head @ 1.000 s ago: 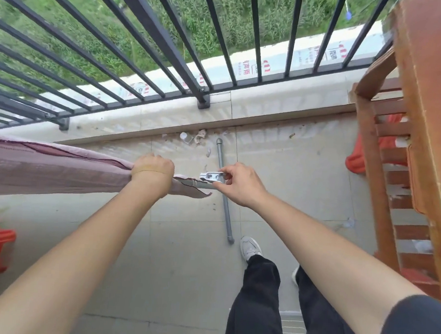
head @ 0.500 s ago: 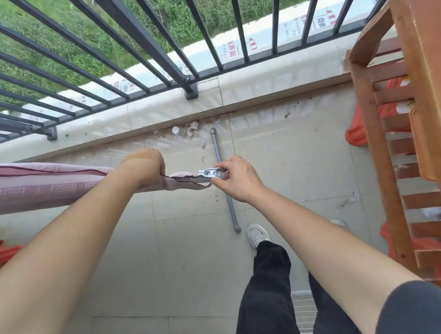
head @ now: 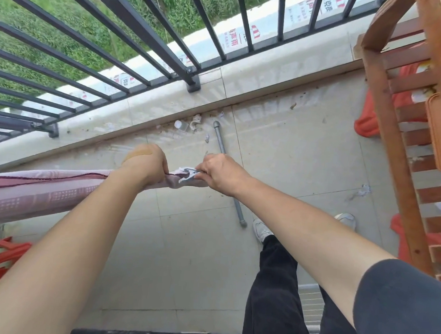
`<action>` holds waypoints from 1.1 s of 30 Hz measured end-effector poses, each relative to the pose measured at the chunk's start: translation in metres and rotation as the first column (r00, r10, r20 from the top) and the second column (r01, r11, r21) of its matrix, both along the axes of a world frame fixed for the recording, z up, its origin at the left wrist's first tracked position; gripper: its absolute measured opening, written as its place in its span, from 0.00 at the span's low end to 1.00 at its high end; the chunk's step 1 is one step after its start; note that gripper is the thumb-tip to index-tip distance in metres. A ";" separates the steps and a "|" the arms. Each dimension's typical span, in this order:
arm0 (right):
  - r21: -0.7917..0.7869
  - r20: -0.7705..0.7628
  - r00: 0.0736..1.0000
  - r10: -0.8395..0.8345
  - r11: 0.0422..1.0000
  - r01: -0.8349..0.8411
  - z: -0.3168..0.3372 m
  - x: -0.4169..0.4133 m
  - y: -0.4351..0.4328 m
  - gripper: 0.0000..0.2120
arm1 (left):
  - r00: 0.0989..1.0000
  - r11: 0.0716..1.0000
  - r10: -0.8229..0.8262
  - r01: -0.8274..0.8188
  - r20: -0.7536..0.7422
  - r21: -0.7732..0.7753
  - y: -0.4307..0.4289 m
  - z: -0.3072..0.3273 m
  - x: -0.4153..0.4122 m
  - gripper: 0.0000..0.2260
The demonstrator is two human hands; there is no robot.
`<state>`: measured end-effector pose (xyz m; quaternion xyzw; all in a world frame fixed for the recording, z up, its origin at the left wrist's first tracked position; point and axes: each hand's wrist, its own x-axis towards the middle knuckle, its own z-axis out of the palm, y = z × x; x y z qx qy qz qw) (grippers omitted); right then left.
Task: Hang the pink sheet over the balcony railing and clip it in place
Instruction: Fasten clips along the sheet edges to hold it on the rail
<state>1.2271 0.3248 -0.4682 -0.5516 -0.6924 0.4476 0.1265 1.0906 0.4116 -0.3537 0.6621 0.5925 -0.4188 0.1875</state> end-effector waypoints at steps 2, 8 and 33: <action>0.028 -0.009 1.000 0.017 0.999 -0.017 0.002 -0.004 0.004 0.15 | 1.000 1.000 0.010 -0.010 -0.013 0.002 0.001 -0.003 -0.001 0.06; 0.095 -0.008 0.996 0.084 0.992 -0.082 0.008 -0.017 0.013 0.13 | 1.000 1.000 -0.005 0.006 -0.028 0.013 0.002 -0.008 -0.003 0.04; 0.269 0.429 0.785 -0.447 0.893 0.361 0.058 0.150 -0.061 0.37 | 0.854 0.755 -0.445 0.196 0.270 0.626 -0.048 0.021 0.089 0.30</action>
